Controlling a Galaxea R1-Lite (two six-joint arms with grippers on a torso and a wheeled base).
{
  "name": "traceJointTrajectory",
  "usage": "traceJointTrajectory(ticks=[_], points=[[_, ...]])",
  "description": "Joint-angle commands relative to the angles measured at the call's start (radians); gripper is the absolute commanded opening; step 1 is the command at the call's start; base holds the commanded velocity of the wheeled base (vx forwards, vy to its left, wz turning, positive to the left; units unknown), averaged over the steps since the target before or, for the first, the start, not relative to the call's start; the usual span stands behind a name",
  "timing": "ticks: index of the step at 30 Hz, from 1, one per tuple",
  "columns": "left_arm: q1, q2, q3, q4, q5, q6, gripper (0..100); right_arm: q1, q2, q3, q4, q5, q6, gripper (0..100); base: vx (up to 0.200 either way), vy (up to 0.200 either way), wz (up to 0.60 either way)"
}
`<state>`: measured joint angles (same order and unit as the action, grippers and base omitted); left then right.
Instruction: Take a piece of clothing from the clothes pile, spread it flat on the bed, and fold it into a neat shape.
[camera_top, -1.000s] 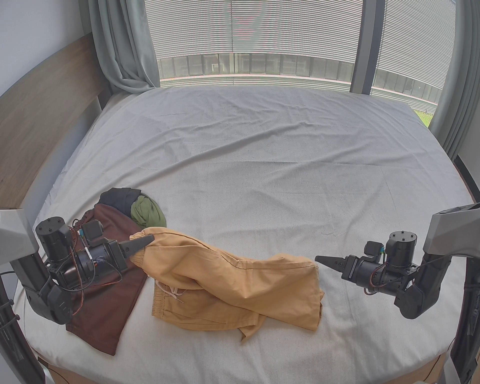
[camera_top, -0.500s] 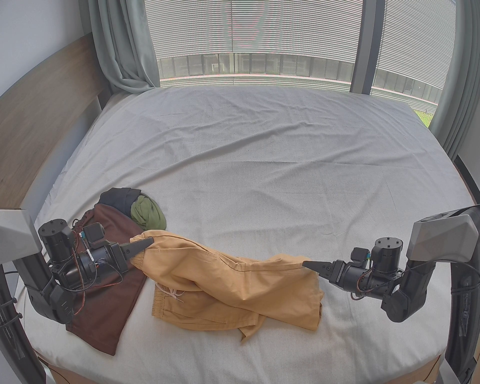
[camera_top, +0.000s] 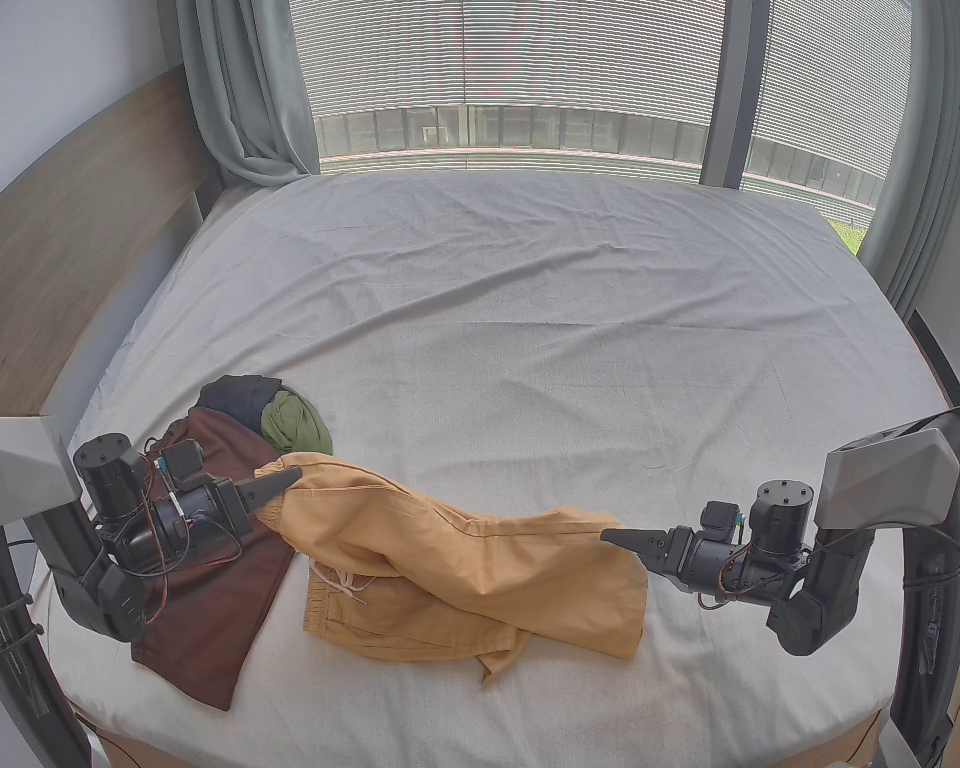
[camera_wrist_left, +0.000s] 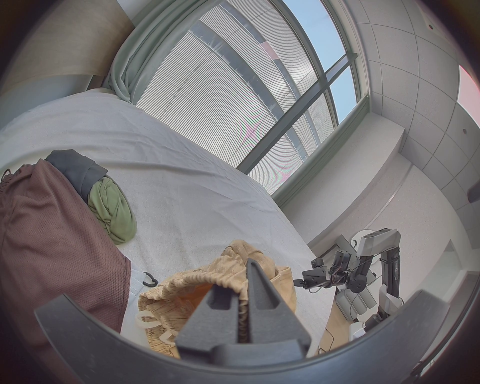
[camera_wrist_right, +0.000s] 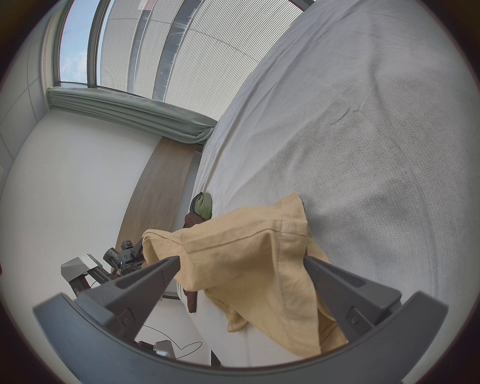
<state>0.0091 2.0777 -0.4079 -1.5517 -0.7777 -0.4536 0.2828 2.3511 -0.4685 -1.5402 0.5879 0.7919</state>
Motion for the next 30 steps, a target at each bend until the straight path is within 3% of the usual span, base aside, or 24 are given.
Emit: traceJointTrajectory(ticks=[1, 11, 30], points=[[0.006, 0.004, -0.006, -0.001, 0.0, 0.0, 0, -0.01, -0.05, 0.027, 0.0, 0.017, 0.0, 100, 0.0, 0.0, 0.0], [0.006, 0.005, -0.006, -0.001, 0.0, 0.003, 0, -0.033, -0.127, 0.076, 0.0, 0.101, 0.001, 100, 0.0, 0.0, 0.0], [0.003, -0.005, 0.004, -0.001, -0.003, 0.003, 0, -0.034, 0.017, -0.039, 0.0, 0.093, 0.018, 100, 0.0, 0.0, 0.0]])
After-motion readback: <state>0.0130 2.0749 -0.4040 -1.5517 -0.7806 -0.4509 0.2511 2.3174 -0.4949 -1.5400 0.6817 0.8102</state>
